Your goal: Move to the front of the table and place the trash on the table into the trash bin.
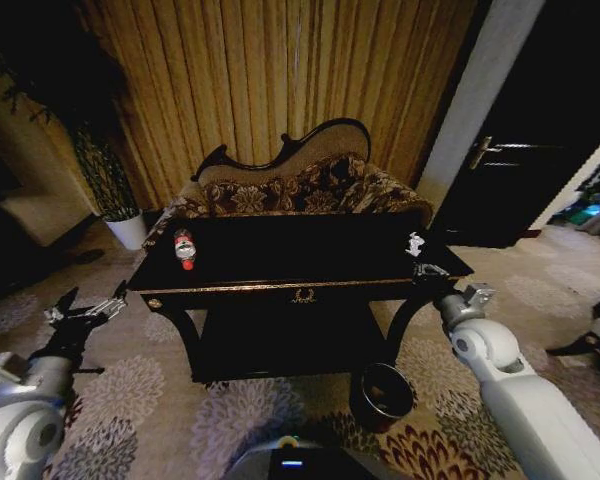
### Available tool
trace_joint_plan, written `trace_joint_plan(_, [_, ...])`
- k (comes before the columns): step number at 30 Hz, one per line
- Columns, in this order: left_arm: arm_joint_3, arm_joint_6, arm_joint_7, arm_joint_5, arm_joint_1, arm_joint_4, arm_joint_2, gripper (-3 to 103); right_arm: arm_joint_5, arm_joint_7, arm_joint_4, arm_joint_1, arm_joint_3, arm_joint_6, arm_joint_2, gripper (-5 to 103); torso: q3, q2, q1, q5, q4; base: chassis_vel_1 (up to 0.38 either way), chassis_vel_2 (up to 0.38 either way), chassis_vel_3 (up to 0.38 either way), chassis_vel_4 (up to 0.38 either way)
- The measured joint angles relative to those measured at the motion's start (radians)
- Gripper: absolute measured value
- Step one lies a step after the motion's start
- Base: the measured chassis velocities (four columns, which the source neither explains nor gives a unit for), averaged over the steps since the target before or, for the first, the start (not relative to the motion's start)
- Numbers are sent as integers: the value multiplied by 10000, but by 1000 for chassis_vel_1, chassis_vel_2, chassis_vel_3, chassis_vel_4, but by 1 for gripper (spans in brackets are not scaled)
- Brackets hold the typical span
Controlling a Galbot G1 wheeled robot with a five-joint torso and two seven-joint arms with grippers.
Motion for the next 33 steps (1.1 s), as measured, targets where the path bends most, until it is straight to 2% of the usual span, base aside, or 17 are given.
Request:
trace_joint_plan(19, [-4,-114,9,-36,42,-38,-49,100,-169,-36,63,-383,85,107,220,0,0,1,0,0,0,104,-104,-106,108])
trace_joint_plan(25, [-10,-351,18,-56,62,-33,-85,100,-303,-61,-23,-511,42,192,394,0,-1,1,0,0,-1,106,-109,-102,120])
trace_joint_plan(33, [-9,-473,30,-70,99,-49,-196,100,-672,-633,-1224,-737,-356,264,864,0,0,2,-1,0,1,34,-41,-27,39])
